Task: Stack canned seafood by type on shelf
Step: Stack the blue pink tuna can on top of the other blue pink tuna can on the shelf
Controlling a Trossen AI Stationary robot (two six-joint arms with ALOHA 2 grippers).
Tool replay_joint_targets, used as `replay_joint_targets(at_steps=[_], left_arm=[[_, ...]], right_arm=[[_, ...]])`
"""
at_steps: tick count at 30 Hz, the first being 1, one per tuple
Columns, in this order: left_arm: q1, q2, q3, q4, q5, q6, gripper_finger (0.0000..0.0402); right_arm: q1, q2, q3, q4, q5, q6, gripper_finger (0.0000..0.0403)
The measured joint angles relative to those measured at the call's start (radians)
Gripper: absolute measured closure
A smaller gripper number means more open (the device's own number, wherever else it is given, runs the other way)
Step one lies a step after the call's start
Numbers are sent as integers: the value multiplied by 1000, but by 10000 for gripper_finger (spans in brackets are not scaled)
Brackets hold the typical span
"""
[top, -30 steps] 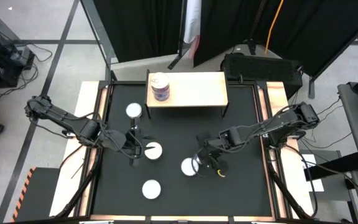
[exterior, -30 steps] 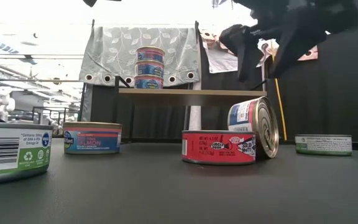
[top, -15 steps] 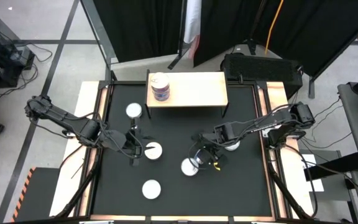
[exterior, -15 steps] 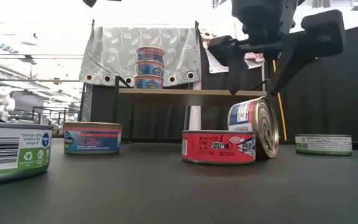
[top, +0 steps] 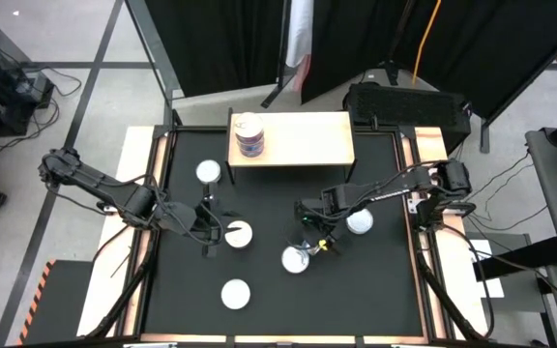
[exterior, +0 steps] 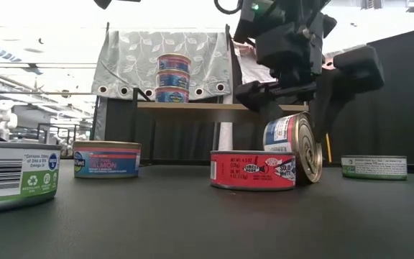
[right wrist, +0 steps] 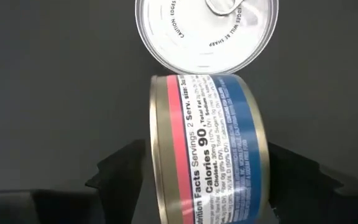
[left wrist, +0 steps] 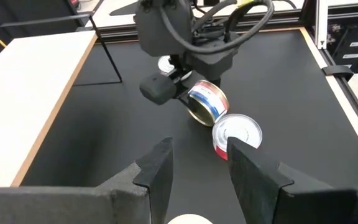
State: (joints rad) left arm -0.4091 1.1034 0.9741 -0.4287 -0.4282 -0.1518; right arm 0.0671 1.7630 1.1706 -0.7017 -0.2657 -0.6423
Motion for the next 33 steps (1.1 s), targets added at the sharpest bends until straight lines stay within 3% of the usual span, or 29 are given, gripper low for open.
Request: replay_joint_targets(at_steps=[13,20,26,28,33], left_arm=[[0,0,0,-25,1,9,249],[0,0,0,-4,1,38,249],[0,0,0,148,10,214,249],[0,0,0,211,84,323,249],[-44,0,0,302,486,619,249]], right_arm=[[7,-16,0,11,3,84,223],[7,-16,64,-65,6,212,214],[7,-16,228,-241,3,366,203],[7,-16,283,-262,-3,435,209],[-10,-16,406,-257,-140,570,216]])
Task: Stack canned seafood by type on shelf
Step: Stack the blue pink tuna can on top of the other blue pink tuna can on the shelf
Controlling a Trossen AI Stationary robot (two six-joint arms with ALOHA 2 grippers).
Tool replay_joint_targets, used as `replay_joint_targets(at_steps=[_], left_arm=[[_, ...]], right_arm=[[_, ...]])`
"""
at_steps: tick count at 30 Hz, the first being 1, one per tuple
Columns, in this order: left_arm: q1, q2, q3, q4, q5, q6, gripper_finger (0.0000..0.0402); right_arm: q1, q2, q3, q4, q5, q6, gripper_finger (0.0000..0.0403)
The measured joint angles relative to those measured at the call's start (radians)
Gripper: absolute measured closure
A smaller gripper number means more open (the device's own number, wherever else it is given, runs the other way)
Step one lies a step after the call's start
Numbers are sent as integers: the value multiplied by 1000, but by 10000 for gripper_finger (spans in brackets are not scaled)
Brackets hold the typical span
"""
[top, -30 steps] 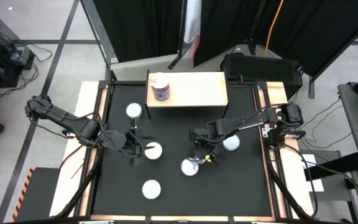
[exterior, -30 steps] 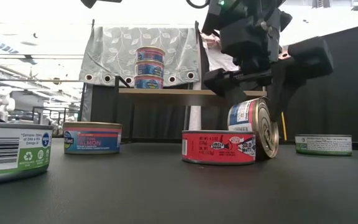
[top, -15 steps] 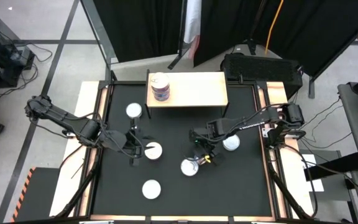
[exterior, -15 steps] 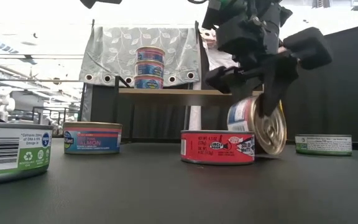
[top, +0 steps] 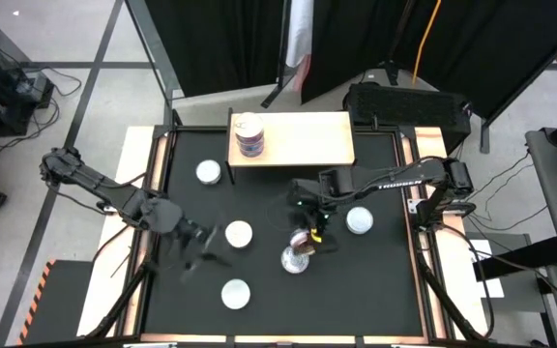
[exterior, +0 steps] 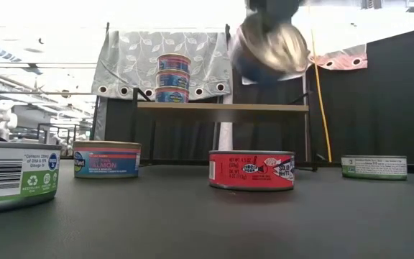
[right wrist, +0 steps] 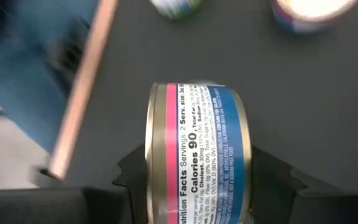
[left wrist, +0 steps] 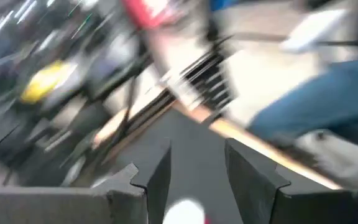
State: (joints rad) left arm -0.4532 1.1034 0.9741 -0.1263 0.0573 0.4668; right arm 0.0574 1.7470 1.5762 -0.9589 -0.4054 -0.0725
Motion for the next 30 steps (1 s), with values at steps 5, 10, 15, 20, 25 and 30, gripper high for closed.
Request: replay_joint_targets(at_steps=[5,10,15,20,25,30], left_arm=[[-51,2,0,24,126,59,249],[-84,2,0,29,-61,127,231],[-137,26,0,-8,-510,284,161],[-215,86,0,81,-791,614,118],[-237,168,0,220,-1105,1028,117],[-215,217,3,291,-1096,1168,116]], right_arm=[[-26,0,112,63,-139,121,205],[-69,0,205,166,-223,275,207],[-113,0,268,193,-231,367,211],[-162,0,282,246,-242,489,208],[-201,0,282,295,-322,544,209],[-218,0,282,299,-336,559,208]])
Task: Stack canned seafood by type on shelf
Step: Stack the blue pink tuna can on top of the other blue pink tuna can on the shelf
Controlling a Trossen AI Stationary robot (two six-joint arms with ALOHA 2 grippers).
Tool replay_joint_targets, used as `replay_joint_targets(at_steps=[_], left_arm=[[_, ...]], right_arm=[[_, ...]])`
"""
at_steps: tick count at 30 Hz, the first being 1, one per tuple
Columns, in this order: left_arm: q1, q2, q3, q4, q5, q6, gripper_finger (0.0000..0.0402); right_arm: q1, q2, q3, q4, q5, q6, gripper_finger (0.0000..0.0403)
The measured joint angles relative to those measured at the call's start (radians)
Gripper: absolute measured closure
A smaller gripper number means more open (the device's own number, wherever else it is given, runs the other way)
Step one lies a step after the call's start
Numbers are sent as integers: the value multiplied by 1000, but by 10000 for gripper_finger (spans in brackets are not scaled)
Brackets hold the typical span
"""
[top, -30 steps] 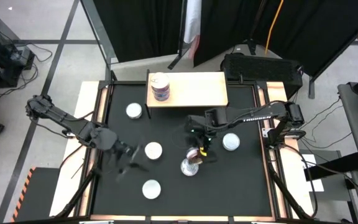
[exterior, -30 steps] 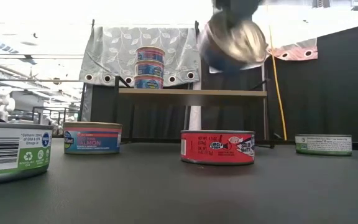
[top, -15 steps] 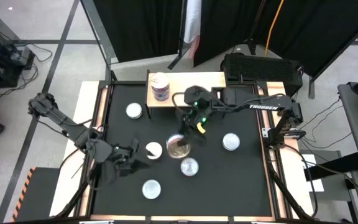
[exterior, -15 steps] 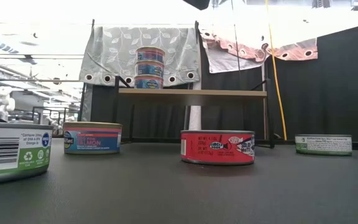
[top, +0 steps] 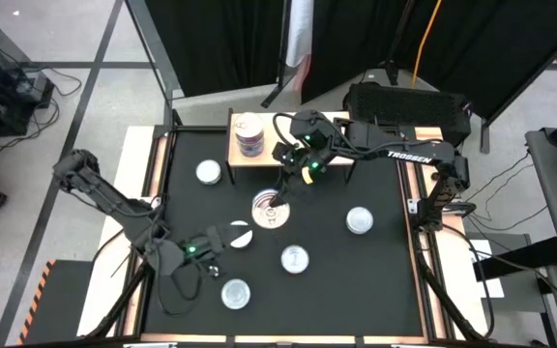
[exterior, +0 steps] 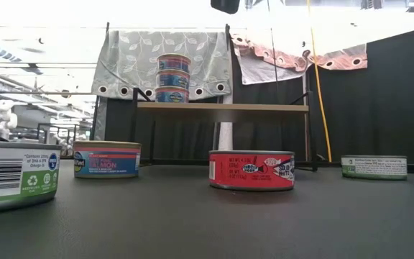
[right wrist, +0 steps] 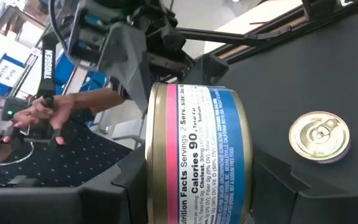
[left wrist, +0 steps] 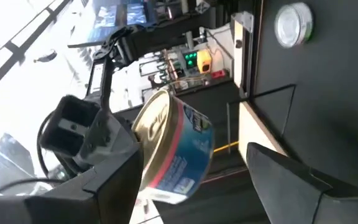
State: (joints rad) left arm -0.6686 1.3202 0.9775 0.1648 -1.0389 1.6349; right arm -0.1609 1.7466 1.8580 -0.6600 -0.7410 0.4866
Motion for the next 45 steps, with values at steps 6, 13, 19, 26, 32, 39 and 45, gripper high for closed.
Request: replay_joint_targets(at_steps=[6,13,19,26,32,39,45], left_arm=[[56,14,0,49,23,121,116],[126,15,0,107,68,262,116],[177,15,0,121,70,313,116],[182,15,0,203,69,378,122],[181,15,0,217,69,397,164],[181,15,0,213,57,408,200],[181,15,0,218,53,394,198]], right_arm=[[-17,0,0,-1,-22,3,207],[-31,0,0,7,-25,11,207],[-35,0,0,36,-21,43,207],[-34,0,0,61,-18,55,207],[-33,10,0,89,-21,73,207],[-33,12,-1,101,16,82,207],[-34,12,-1,109,38,61,200]])
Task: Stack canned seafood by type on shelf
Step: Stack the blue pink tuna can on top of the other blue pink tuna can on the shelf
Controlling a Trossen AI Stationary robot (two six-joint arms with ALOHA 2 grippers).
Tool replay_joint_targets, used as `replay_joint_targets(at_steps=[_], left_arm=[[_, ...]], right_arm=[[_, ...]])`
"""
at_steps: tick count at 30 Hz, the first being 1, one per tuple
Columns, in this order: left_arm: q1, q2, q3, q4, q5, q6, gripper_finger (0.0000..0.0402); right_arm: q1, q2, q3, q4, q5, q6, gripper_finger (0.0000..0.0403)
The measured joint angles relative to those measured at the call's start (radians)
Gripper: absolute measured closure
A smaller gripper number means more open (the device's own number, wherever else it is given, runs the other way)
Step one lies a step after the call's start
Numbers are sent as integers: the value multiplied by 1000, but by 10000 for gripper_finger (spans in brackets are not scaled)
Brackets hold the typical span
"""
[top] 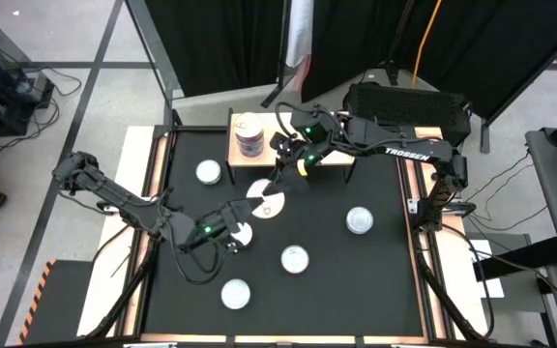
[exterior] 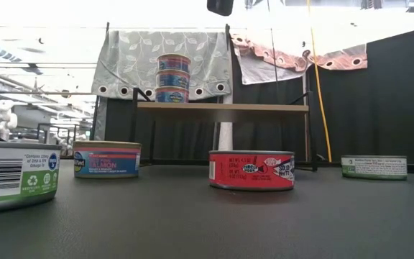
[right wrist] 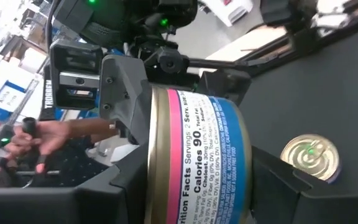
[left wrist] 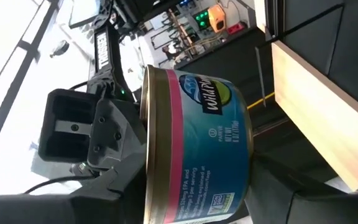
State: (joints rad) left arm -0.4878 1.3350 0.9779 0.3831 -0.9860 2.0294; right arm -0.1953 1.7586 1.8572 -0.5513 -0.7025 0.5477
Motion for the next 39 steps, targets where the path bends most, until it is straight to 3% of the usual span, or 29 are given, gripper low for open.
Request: replay_joint_targets(at_steps=[4,12,17,20,25,28,32,35,39], left_arm=[[-10,0,0,-2,2,-8,198],[-24,1,-1,0,11,12,199],[-17,1,-1,49,-27,-16,198],[-1,-10,-1,87,-39,-34,198],[28,-86,-1,112,-32,-34,197],[75,-168,-1,121,22,-19,197],[195,-280,4,134,167,-15,197],[315,-338,14,110,298,-92,196],[467,-361,39,-49,455,-222,196]], right_arm=[[-7,-11,0,16,54,-20,163],[-25,-40,2,47,56,20,51],[-50,-100,1,-14,85,-19,27],[-64,-181,1,-159,230,-97,26],[-12,-316,-11,-358,667,-195,26],[74,-378,-68,-346,761,-208,26],[193,-433,-224,-217,853,-226,26],[267,-464,-381,-64,915,-232,26],[333,-472,-608,217,940,-220,26]])
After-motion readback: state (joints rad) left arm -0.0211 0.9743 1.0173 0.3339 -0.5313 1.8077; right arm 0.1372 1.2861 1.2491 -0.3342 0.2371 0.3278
